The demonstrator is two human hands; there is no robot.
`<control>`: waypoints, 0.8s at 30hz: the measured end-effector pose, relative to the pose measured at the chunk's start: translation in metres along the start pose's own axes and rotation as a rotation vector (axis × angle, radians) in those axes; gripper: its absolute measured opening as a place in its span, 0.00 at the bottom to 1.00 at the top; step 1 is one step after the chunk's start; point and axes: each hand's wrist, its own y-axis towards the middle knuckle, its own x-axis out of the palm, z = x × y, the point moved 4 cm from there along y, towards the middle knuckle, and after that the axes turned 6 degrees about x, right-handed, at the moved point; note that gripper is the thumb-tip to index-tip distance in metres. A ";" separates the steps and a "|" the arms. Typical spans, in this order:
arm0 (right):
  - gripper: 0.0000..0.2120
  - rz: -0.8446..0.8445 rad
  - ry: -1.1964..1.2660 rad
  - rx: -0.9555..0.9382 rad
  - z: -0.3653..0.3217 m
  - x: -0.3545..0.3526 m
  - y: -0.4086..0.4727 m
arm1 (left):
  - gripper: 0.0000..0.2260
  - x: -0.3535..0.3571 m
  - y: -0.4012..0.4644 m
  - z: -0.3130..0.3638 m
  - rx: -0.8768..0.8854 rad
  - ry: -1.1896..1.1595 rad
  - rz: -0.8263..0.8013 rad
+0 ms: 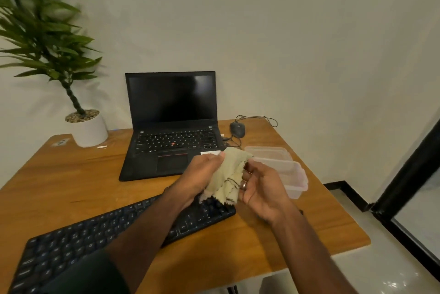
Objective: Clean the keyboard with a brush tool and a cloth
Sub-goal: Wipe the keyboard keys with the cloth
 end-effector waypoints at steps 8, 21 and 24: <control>0.12 0.143 -0.202 -0.109 0.049 0.037 0.007 | 0.13 -0.039 -0.031 -0.031 0.028 -0.092 0.068; 0.11 0.146 -0.183 -0.086 0.068 0.051 0.007 | 0.12 -0.123 -0.092 -0.067 0.171 0.310 0.239; 0.11 0.092 -0.308 -0.112 0.080 0.060 0.007 | 0.25 -0.178 -0.135 -0.083 0.210 0.576 0.354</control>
